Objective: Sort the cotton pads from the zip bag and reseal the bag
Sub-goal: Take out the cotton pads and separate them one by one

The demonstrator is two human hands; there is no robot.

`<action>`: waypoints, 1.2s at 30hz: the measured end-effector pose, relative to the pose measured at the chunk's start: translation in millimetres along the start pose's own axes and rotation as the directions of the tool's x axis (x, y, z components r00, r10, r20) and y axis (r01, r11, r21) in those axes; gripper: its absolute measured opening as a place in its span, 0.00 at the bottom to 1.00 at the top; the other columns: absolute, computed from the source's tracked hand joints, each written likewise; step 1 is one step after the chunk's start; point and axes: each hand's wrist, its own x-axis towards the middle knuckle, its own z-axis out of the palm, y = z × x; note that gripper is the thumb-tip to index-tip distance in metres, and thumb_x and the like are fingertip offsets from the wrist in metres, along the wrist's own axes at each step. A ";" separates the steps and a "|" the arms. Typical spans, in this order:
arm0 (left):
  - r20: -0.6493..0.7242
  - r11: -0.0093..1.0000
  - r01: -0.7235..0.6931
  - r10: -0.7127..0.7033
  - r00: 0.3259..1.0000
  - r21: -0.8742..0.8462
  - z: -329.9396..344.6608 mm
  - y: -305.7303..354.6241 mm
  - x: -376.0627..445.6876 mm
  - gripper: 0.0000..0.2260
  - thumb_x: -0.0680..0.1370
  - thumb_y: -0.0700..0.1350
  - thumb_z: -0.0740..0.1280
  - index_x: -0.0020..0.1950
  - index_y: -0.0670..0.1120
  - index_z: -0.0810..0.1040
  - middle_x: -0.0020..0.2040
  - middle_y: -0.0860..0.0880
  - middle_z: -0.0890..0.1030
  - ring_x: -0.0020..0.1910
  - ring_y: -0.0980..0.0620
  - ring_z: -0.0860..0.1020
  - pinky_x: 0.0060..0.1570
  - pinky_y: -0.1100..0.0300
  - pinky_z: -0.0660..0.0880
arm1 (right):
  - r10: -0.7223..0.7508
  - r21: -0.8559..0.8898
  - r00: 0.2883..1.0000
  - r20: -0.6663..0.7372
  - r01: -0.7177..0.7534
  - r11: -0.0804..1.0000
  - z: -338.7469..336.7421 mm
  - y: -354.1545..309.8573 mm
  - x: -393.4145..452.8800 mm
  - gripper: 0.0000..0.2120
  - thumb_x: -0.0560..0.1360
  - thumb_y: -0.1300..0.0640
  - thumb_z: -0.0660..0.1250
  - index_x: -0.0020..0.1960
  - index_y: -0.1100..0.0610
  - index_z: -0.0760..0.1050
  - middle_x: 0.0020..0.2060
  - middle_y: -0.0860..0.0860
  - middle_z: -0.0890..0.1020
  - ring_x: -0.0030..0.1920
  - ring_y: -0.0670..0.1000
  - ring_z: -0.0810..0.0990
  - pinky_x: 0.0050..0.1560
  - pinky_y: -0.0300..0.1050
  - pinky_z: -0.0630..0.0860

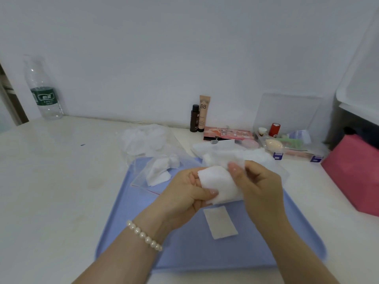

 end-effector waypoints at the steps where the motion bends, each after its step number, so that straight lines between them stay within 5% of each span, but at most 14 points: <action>1: -0.006 1.000 0.007 -0.007 1.000 -0.010 0.4 -0.1 0.4 0.17 0.72 0.22 0.59 0.52 0.39 0.78 0.43 0.45 0.84 0.43 0.50 0.83 0.44 0.57 0.80 | 0.048 0.070 0.997 -0.067 -0.043 0.997 -1.8 0.2 1.4 0.20 0.74 0.61 0.68 0.27 0.58 0.65 0.21 0.45 0.66 0.26 0.42 0.63 0.28 0.33 0.62; 4: -0.030 0.995 0.013 -0.016 0.999 -0.102 0.2 1.3 1.2 0.15 0.73 0.23 0.59 0.49 0.39 0.80 0.44 0.44 0.85 0.42 0.50 0.84 0.43 0.58 0.81 | 0.195 0.277 0.963 -0.186 -0.139 0.951 -9.7 2.2 7.2 0.17 0.75 0.59 0.67 0.35 0.71 0.70 0.28 0.60 0.69 0.35 0.50 0.69 0.38 0.44 0.68; 6: -0.053 0.985 0.011 -0.021 0.998 -0.170 -0.4 3.1 2.7 0.12 0.75 0.27 0.59 0.49 0.37 0.80 0.47 0.42 0.84 0.43 0.49 0.84 0.45 0.57 0.81 | 0.255 0.333 0.951 -0.174 -0.187 0.924 -13.5 0.9 8.5 0.11 0.74 0.59 0.67 0.39 0.68 0.76 0.31 0.54 0.78 0.37 0.50 0.74 0.41 0.46 0.72; 9: -0.106 0.966 0.004 -0.032 0.994 -0.257 -2.0 3.2 6.5 0.09 0.78 0.34 0.59 0.53 0.36 0.78 0.49 0.41 0.84 0.45 0.48 0.84 0.48 0.54 0.79 | 0.297 0.441 0.950 -0.099 -0.225 0.869 -16.4 -3.1 10.2 0.06 0.74 0.61 0.67 0.38 0.58 0.79 0.29 0.45 0.80 0.31 0.45 0.76 0.35 0.39 0.74; 12: -0.137 0.960 -0.022 -0.017 0.990 -0.279 -2.2 2.1 8.1 0.10 0.79 0.36 0.58 0.53 0.36 0.77 0.48 0.41 0.84 0.44 0.49 0.84 0.46 0.55 0.80 | 0.308 0.549 0.947 0.088 -0.304 0.779 -15.8 -11.0 8.7 0.08 0.74 0.58 0.64 0.39 0.61 0.77 0.29 0.50 0.78 0.28 0.45 0.74 0.25 0.35 0.72; 16: -0.136 0.969 -0.036 0.003 0.991 -0.245 -0.6 1.2 7.2 0.11 0.80 0.36 0.56 0.55 0.36 0.77 0.51 0.41 0.83 0.47 0.48 0.82 0.50 0.55 0.79 | 0.279 0.340 0.929 0.244 -0.351 0.872 -7.9 -10.9 1.7 0.12 0.70 0.52 0.64 0.37 0.62 0.74 0.24 0.56 0.71 0.20 0.49 0.69 0.21 0.36 0.65; 24: -0.055 0.975 0.025 -0.038 0.998 -0.221 2.3 4.2 1.2 0.14 0.81 0.36 0.54 0.52 0.37 0.79 0.48 0.41 0.84 0.44 0.46 0.83 0.38 0.56 0.80 | 0.213 0.139 0.949 0.234 -0.249 0.958 -2.2 -4.0 -1.6 0.08 0.77 0.59 0.62 0.41 0.63 0.72 0.20 0.52 0.76 0.15 0.48 0.66 0.17 0.34 0.62; 30: -0.011 0.964 0.048 -0.053 0.999 -0.262 3.2 4.2 4.3 0.19 0.82 0.44 0.53 0.47 0.40 0.83 0.50 0.38 0.82 0.41 0.42 0.80 0.35 0.54 0.78 | 0.182 0.047 0.959 0.217 -0.196 0.979 1.8 -1.9 -5.1 0.08 0.77 0.60 0.62 0.43 0.63 0.70 0.26 0.63 0.78 0.16 0.48 0.70 0.15 0.37 0.63; 34: 0.011 0.952 0.090 -0.090 0.996 -0.291 4.8 5.2 3.8 0.25 0.77 0.58 0.54 0.56 0.38 0.76 0.53 0.38 0.82 0.51 0.41 0.80 0.52 0.47 0.76 | 0.179 -0.031 0.962 0.208 -0.177 0.984 2.7 0.3 -5.8 0.07 0.77 0.59 0.64 0.42 0.60 0.69 0.23 0.57 0.77 0.17 0.45 0.70 0.16 0.35 0.62; 36: 0.002 0.983 0.039 -0.039 0.999 -0.181 4.3 3.1 1.8 0.19 0.74 0.50 0.61 0.55 0.36 0.76 0.53 0.37 0.81 0.49 0.42 0.80 0.51 0.48 0.77 | 0.153 -0.116 0.969 0.195 -0.132 0.985 4.0 3.8 -6.2 0.08 0.76 0.56 0.65 0.40 0.55 0.68 0.23 0.54 0.77 0.19 0.46 0.73 0.18 0.36 0.63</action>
